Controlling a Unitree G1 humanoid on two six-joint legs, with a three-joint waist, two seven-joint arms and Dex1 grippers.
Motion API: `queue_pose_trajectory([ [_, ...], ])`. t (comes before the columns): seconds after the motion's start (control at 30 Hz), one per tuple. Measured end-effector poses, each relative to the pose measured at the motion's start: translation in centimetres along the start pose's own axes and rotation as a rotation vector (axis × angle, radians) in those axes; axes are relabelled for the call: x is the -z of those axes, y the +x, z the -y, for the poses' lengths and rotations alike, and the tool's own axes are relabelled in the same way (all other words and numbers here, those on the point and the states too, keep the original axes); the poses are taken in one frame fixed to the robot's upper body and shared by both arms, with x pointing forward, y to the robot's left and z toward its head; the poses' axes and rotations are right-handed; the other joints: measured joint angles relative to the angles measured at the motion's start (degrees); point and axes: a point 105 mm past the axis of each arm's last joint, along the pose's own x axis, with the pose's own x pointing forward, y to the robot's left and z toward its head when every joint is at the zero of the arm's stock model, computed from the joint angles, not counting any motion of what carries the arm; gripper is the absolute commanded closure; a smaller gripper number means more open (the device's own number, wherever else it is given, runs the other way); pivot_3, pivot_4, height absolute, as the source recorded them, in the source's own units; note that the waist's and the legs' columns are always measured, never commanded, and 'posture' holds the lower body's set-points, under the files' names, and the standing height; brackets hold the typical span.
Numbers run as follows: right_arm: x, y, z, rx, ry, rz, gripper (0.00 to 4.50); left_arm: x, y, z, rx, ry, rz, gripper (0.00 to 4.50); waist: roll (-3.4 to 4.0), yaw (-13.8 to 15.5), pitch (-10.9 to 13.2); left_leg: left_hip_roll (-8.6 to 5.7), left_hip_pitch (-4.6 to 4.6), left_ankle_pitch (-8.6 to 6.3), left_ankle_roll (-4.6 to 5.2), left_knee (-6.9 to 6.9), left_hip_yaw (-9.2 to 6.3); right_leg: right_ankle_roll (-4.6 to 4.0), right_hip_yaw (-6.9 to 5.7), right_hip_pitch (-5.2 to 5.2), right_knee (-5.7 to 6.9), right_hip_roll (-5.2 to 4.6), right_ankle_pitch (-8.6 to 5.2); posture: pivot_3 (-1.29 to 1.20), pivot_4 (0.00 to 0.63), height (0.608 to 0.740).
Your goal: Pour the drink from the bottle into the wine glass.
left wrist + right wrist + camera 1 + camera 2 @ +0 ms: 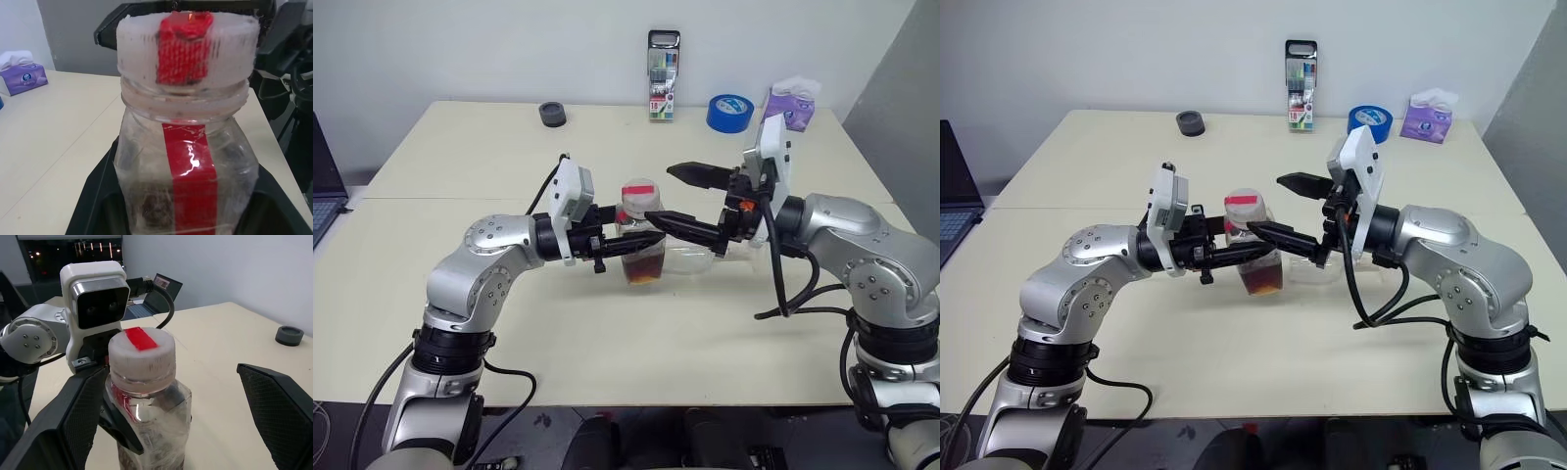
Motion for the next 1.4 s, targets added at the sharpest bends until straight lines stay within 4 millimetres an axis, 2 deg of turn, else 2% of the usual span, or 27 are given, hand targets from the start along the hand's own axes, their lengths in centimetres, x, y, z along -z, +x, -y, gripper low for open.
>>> queue_pose_trajectory([
  [0.3,-1.0,2.1,-1.8,-0.077,0.055,0.085,0.02,-0.1,0.1,0.0,0.001,0.001,0.004,2.68,0.00,0.0,0.0,0.00,0.00,0.01,-0.01,0.00,-0.01,0.00,-0.01,0.00,0.00,0.00,0.00,0.00,0.150,0.740],
  [0.57,-1.3,2.8,-1.6,-0.058,0.023,0.102,0.02,-0.1,0.1,0.0,-0.001,0.000,0.002,2.68,0.00,0.0,0.0,0.00,0.01,0.01,-0.02,0.00,0.00,0.00,-0.01,0.00,0.00,0.00,0.00,0.00,0.150,0.740],
  [0.67,-1.3,2.9,-1.5,-0.051,0.015,0.105,0.64,-0.1,0.1,0.0,-0.001,0.000,0.001,2.68,0.00,0.0,0.0,0.00,0.01,0.01,-0.02,0.00,0.00,0.00,0.00,0.00,0.00,0.00,0.00,0.00,0.150,0.740],
  [0.87,-1.2,2.9,-1.2,-0.038,-0.004,0.103,2.72,-0.1,0.0,0.1,-0.001,0.002,-0.001,2.68,0.00,0.0,0.0,0.00,0.01,0.01,-0.02,0.00,0.00,0.00,-0.01,0.00,0.00,0.00,0.00,0.00,0.150,0.740],
  [1.13,-1.2,2.9,-1.0,-0.044,-0.016,0.105,2.73,-0.1,0.0,0.0,-0.005,0.003,-0.003,2.68,0.00,0.0,0.0,0.00,0.01,0.01,-0.02,0.00,0.00,0.00,0.00,0.00,0.00,0.00,0.00,0.00,0.150,0.740],
  [1.3,-1.8,3.0,-0.8,-0.086,0.001,0.093,2.73,-0.5,0.0,0.0,-0.014,0.014,0.007,2.68,0.00,0.0,0.0,0.00,0.01,0.01,-0.01,0.00,-0.01,0.00,-0.01,0.00,-0.01,0.00,0.00,0.00,0.150,0.740],
  [1.4,-2.4,2.7,-1.0,-0.126,-0.082,0.059,2.73,-0.8,0.1,0.4,-0.001,0.029,0.013,2.68,0.00,0.0,0.0,0.00,0.00,0.00,0.00,0.00,-0.01,0.00,-0.01,0.00,-0.03,0.00,0.00,0.00,0.150,0.740],
])
